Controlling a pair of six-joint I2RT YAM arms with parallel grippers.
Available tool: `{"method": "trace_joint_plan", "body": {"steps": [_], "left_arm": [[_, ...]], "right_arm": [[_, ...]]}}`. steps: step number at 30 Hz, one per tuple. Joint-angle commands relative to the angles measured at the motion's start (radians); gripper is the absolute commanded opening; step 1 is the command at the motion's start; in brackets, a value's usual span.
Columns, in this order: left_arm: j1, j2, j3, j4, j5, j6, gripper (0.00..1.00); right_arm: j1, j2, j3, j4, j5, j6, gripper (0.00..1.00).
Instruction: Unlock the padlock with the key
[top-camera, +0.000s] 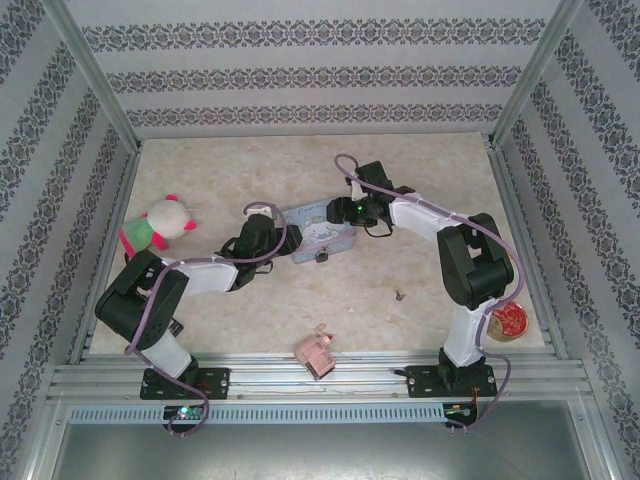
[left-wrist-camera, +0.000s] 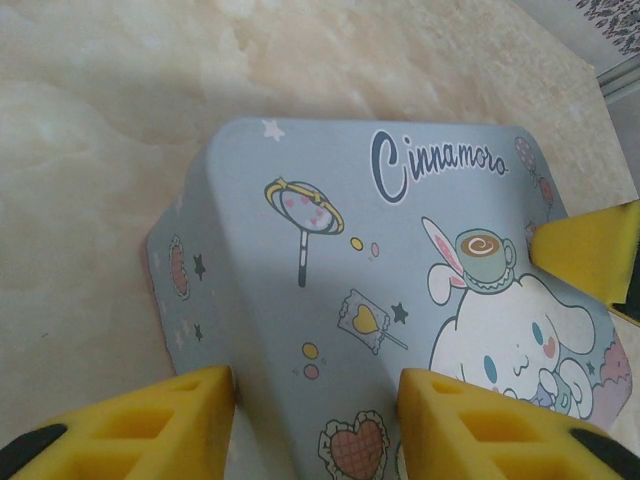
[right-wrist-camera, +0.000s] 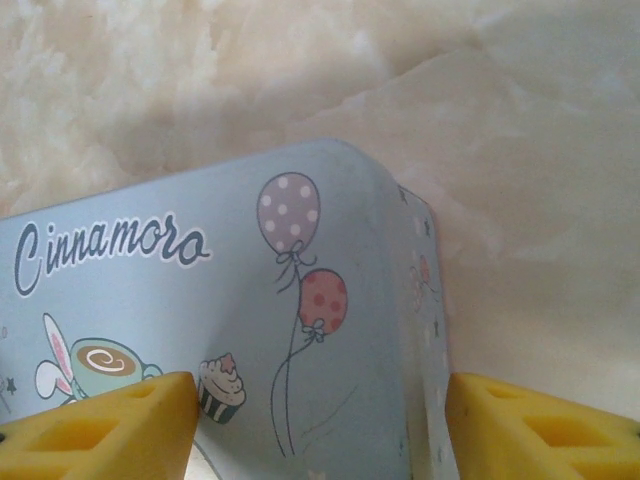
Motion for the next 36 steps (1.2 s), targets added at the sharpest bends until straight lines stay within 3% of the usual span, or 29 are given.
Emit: {"method": "trace_joint_plan", "body": {"steps": [1, 14, 25, 36], "left_arm": [[-0.015, 0.017, 0.038, -0.024, -0.016, 0.008, 0.47], [0.02, 0.086, 0.092, -0.094, -0.086, 0.005, 0.43], [0.024, 0.099, 0.095, -0.096, -0.088, -0.011, 0.43], [0.024, 0.123, 0.112, -0.089, -0.077, -0.013, 0.43]], "right_arm": [[0.013, -0.019, 0.006, -0.124, 0.084, -0.023, 0.7], [0.018, -0.114, -0.025, -0.177, 0.147, -0.016, 0.71], [0.069, -0.269, -0.205, -0.157, 0.137, 0.091, 0.59], [0.093, -0.182, -0.2, -0.131, 0.171, 0.108, 0.51]]}}
